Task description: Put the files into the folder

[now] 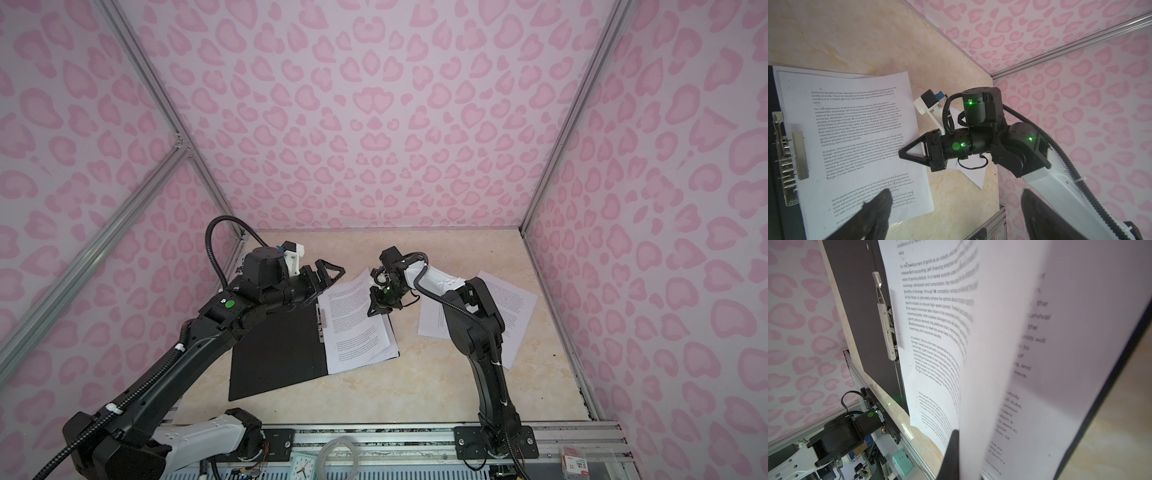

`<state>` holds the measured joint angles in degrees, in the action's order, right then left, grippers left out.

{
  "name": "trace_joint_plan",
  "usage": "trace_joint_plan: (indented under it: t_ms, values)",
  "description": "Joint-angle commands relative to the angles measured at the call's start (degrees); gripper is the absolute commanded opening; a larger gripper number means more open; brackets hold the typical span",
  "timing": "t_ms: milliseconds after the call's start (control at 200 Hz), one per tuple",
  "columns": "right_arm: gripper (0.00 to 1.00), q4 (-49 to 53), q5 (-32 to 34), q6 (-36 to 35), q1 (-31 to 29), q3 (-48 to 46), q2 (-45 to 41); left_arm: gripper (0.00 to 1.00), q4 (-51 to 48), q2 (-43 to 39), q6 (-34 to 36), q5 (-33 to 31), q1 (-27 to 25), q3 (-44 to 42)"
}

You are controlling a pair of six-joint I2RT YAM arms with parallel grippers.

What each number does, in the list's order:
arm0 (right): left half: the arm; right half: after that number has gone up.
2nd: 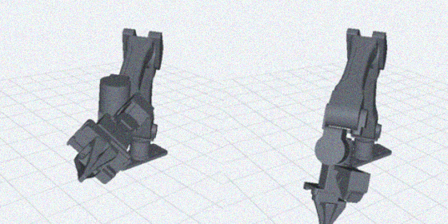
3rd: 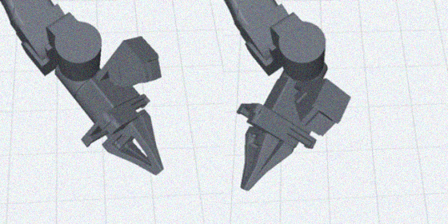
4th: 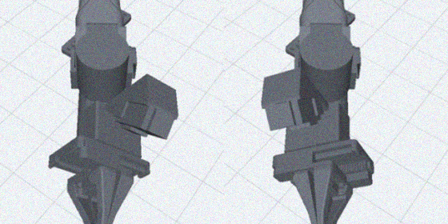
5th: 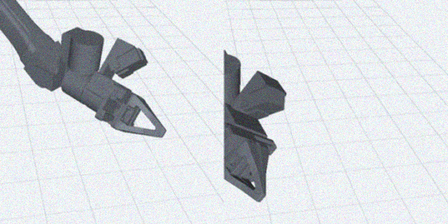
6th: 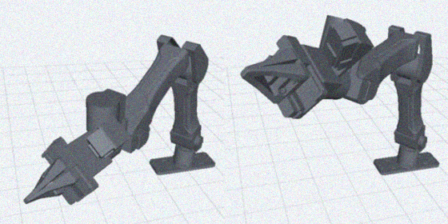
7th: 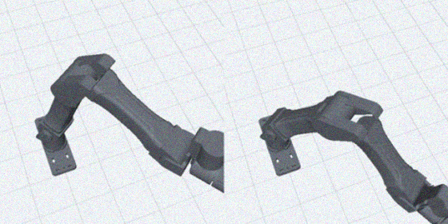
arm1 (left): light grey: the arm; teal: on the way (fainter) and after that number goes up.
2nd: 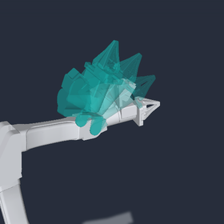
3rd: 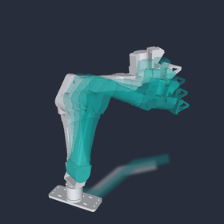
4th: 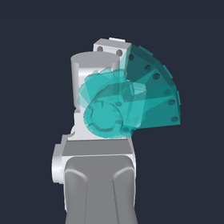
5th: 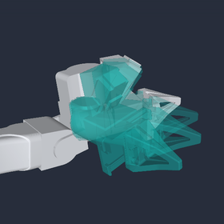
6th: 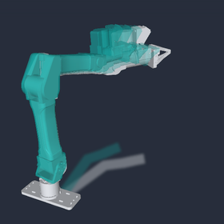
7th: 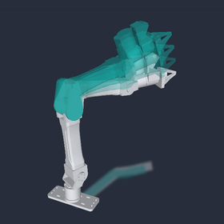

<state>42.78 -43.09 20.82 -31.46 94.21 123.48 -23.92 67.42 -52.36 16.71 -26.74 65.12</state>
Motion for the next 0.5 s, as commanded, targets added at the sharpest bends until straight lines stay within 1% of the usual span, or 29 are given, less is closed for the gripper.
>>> trace_joint_plan:
  t_ms: [0,495]
  values:
    - [0.00,-0.9,-0.9,0.9,-0.4,-0.6,0.2,0.98,0.9,0.2,0.3,0.1,0.0,0.3]
    - [0.00,-1.7,-0.9,1.9,-1.1,-1.3,-0.1,0.98,0.6,0.3,0.2,0.1,-0.1,0.0]
